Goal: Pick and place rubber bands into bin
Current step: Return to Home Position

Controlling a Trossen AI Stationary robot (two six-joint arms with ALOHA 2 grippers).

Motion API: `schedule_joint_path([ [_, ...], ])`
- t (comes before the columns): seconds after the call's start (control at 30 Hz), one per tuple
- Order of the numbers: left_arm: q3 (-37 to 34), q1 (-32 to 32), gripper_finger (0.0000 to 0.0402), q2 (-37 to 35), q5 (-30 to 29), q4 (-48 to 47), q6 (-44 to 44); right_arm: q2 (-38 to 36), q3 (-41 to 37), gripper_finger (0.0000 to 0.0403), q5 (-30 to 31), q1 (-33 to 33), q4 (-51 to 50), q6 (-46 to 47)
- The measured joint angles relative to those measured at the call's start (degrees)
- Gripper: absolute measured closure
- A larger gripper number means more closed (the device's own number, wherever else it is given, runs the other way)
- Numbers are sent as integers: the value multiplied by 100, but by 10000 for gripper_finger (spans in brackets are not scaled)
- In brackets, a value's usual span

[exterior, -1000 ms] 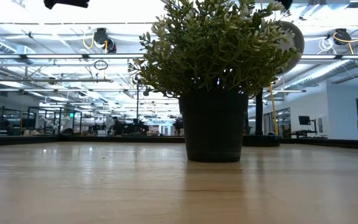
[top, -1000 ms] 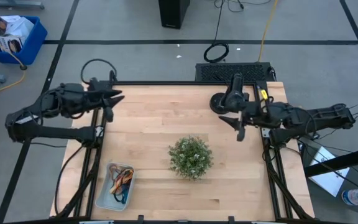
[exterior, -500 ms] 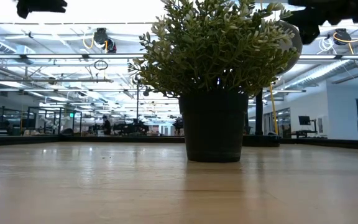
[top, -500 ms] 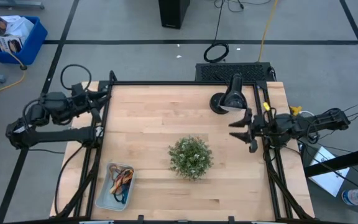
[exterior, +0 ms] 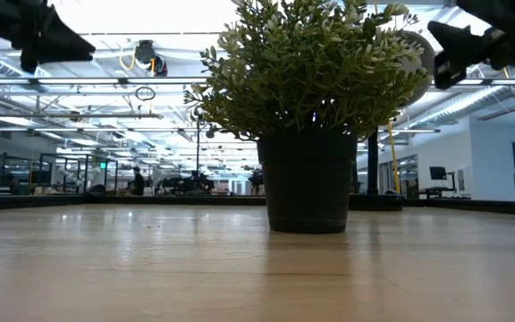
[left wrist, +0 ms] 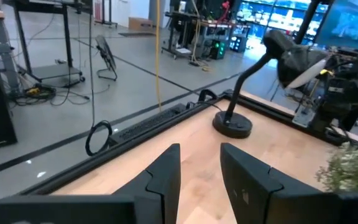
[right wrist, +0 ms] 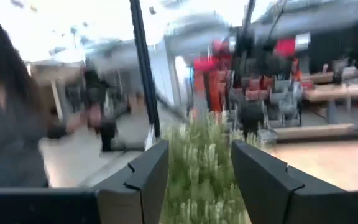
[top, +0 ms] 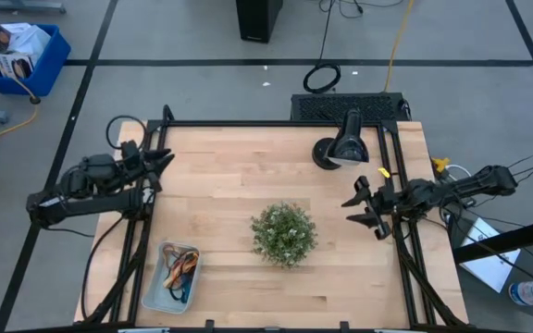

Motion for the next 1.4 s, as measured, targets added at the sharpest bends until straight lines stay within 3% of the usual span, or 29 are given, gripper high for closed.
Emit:
schedule_joint_path([
  [0.1,-345,0,282,-275,-95,100,-3,-3,-316,234,3,0,625,167],
  [0.23,-742,0,282,-677,-286,135,-126,1,-317,234,-40,0,416,178],
  [0.4,-1015,4,282,-667,-691,159,-494,-175,-325,234,-948,0,440,230],
  [0.5,-1102,4,282,-672,-621,72,-525,-404,-329,234,-1078,0,428,364],
  [0.57,-1090,4,282,-679,-623,119,-522,-581,-329,234,-828,0,262,401],
  [0.73,-1089,4,282,-678,-615,97,-536,-1039,-335,234,673,0,-675,325],
  [0.8,-1089,4,282,-677,-603,83,-538,-1159,-336,234,1001,-4,-926,137],
  [0.97,-1089,4,282,-678,-667,91,-485,-1419,-338,234,1078,-2,-1231,-313],
  [1.4,-1089,4,282,-677,-746,104,-540,-1733,-342,234,1278,-2,-2068,-246],
])
